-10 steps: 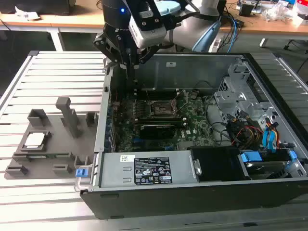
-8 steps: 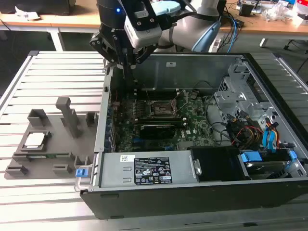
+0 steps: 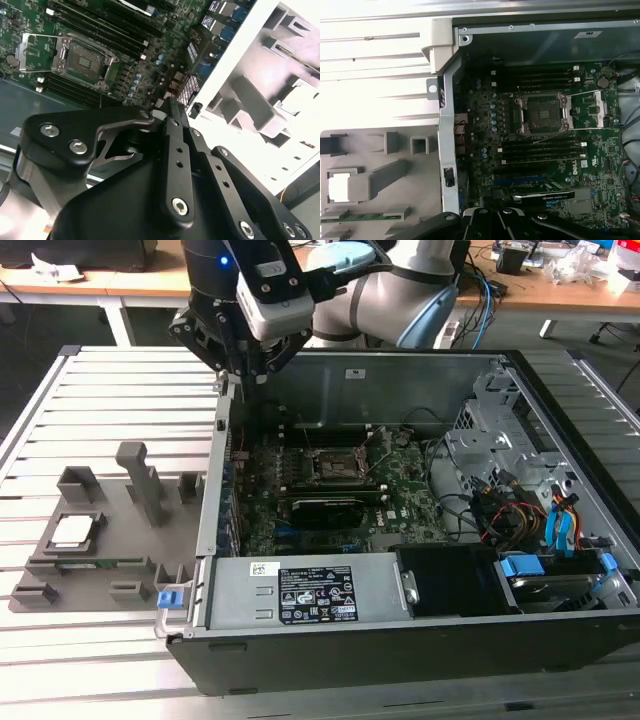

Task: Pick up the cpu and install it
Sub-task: 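Reach for the cpu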

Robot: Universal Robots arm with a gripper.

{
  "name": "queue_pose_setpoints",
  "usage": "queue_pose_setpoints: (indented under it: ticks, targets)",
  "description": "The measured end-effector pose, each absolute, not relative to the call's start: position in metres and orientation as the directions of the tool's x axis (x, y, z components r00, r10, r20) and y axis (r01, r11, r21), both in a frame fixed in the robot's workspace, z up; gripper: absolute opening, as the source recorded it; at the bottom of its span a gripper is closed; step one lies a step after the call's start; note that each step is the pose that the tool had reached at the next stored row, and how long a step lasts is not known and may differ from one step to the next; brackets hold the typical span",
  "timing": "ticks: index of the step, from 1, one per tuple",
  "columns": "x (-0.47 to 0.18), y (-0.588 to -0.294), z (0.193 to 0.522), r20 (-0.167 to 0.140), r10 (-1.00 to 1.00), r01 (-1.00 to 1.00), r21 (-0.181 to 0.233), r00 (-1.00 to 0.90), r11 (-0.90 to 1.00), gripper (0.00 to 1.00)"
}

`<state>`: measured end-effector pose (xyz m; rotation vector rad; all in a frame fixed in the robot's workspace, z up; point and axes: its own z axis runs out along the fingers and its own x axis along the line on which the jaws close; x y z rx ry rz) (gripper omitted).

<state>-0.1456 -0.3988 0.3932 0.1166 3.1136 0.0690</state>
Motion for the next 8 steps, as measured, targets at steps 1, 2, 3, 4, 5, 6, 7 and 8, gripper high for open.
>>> queue_pose_setpoints:
  ticks: [1, 2, 3, 4, 5, 6, 7, 8]
  targets:
    - [-0.148, -0.399, 0.393, -0.023, 0.075, 0.074, 0.045, -0.997, 0.996, 0.11]
    - [-0.150, -0.399, 0.393, -0.023, 0.075, 0.074, 0.045, -0.997, 0.996, 0.11]
    - [-0.152, -0.399, 0.393, -0.023, 0.075, 0.074, 0.045, -0.997, 0.996, 0.11]
    - [-0.153, -0.399, 0.393, -0.023, 0.075, 0.074, 0.045, -0.997, 0.996, 0.11]
    - [-0.156, -0.399, 0.393, -0.023, 0.075, 0.074, 0.045, -0.997, 0.996, 0.11]
    - [-0.158, -0.399, 0.393, -0.023, 0.075, 0.074, 0.045, -0.997, 0.996, 0.11]
    - [-0.160, -0.399, 0.393, -0.023, 0.075, 0.074, 0.045, -0.997, 0.996, 0.11]
    - [-0.161, -0.399, 0.393, -0.023, 0.075, 0.074, 0.045, -0.997, 0.996, 0.11]
